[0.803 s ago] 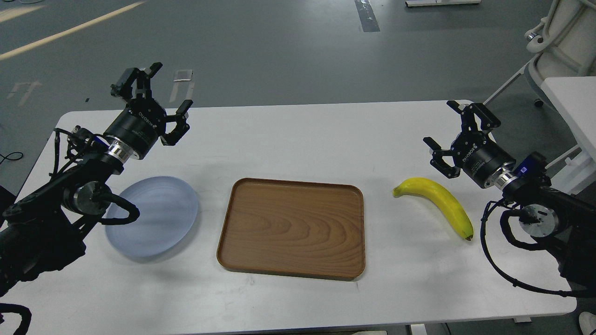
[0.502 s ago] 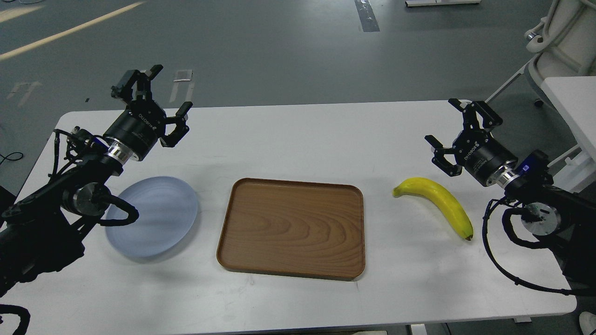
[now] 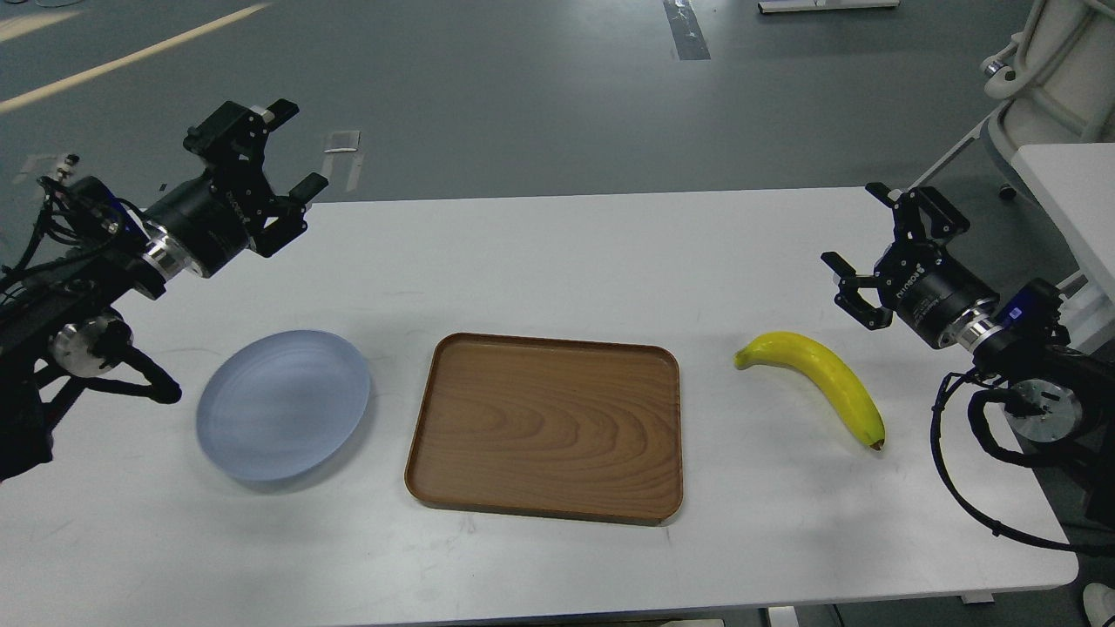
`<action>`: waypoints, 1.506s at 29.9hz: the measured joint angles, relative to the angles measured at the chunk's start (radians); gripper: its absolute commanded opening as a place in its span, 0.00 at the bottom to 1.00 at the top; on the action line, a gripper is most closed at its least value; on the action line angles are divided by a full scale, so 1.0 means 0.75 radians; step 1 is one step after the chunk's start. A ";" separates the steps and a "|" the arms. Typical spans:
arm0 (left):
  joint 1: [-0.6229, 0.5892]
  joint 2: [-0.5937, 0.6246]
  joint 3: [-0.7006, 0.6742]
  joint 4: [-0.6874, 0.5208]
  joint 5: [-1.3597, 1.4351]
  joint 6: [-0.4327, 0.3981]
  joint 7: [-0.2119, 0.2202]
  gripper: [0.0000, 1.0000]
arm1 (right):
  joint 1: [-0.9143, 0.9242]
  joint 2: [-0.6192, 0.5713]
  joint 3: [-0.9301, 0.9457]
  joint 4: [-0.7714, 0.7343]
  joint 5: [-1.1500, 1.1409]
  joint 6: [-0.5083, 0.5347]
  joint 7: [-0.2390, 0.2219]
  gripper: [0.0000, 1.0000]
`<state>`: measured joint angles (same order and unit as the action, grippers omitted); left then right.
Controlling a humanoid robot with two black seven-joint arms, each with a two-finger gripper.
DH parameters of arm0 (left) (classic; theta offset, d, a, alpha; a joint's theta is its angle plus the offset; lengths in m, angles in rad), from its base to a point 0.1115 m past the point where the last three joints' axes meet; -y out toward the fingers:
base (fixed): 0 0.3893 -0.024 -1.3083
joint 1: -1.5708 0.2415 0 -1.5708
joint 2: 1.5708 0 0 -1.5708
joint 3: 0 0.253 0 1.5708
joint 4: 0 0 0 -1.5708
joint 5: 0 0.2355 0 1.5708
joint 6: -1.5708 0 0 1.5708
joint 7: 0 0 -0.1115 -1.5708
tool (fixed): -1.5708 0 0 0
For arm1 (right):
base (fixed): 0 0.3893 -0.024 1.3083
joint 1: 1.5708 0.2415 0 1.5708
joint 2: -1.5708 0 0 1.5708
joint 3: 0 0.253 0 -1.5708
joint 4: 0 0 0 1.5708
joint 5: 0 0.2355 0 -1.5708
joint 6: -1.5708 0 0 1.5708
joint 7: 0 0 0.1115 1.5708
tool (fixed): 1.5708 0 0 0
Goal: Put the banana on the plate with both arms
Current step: 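Move the left gripper down to the rim of the light blue plate, then grasp the plate rim with the left gripper and lift it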
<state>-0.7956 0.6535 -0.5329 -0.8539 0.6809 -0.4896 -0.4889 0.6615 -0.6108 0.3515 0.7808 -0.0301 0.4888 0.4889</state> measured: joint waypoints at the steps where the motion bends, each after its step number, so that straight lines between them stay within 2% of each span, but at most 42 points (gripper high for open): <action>1: -0.007 0.050 0.000 -0.059 0.135 0.000 0.000 1.00 | 0.000 0.000 0.000 0.000 0.000 0.000 0.000 1.00; 6: -0.007 0.213 0.002 -0.306 0.728 0.000 0.000 1.00 | 0.003 0.000 -0.002 0.000 -0.001 0.000 0.000 1.00; 9: 0.009 0.267 0.046 -0.356 1.056 0.001 0.000 1.00 | 0.008 0.000 -0.002 0.006 -0.002 0.000 0.000 1.00; 12: 0.018 0.307 0.149 -0.353 1.277 0.075 0.000 1.00 | 0.011 0.000 -0.002 0.008 -0.003 0.000 0.000 1.00; 15: 0.019 0.337 0.279 -0.317 1.384 0.214 0.000 1.00 | 0.012 0.000 -0.004 0.009 -0.004 0.000 0.000 1.00; 17: 0.020 0.335 0.351 -0.219 1.413 0.285 0.000 1.00 | 0.012 -0.001 -0.005 0.011 -0.005 0.000 0.000 1.00; 22: 0.054 0.313 0.407 -0.031 1.380 0.342 0.000 0.98 | 0.007 -0.002 -0.006 0.026 -0.007 0.000 -0.001 1.00; 27: 0.137 0.306 0.417 0.017 1.325 0.352 0.000 0.95 | 0.010 -0.002 -0.007 0.026 -0.010 0.000 0.000 1.00; 32: 0.189 0.301 0.417 0.044 1.315 0.353 0.000 0.81 | 0.015 -0.002 -0.007 0.025 -0.011 0.000 0.000 1.00; 33: 0.197 0.298 0.417 0.054 1.314 0.354 0.000 0.76 | 0.016 -0.002 -0.007 0.026 -0.011 0.000 -0.001 1.00; 34: 0.202 0.292 0.417 0.061 1.314 0.354 0.000 0.65 | 0.016 -0.002 -0.007 0.026 -0.011 0.000 -0.001 1.00; 36: 0.210 0.280 0.417 0.070 1.311 0.354 0.000 0.52 | 0.016 -0.002 -0.007 0.026 -0.011 0.000 0.000 1.00; 37: 0.211 0.277 0.417 0.072 1.308 0.354 0.000 0.41 | 0.017 -0.002 -0.007 0.025 -0.012 0.000 0.000 1.00; 38: 0.213 0.275 0.417 0.074 1.306 0.354 0.000 0.37 | 0.017 -0.002 -0.008 0.025 -0.012 0.000 0.000 1.00; 39: 0.214 0.273 0.416 0.074 1.304 0.353 0.000 0.29 | 0.018 -0.002 -0.008 0.025 -0.013 0.000 -0.001 1.00; 42: 0.215 0.272 0.416 0.075 1.296 0.350 0.000 0.00 | 0.019 -0.002 -0.008 0.024 -0.014 0.000 0.000 1.00; 45: 0.215 0.272 0.416 0.074 1.279 0.347 0.000 0.00 | 0.019 -0.002 -0.009 0.023 -0.015 0.000 0.000 1.00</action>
<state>-0.6345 0.8576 -0.2209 -0.7986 1.6403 -0.2291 -0.4886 0.6761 -0.6120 0.3451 0.7979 -0.0414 0.4887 0.4886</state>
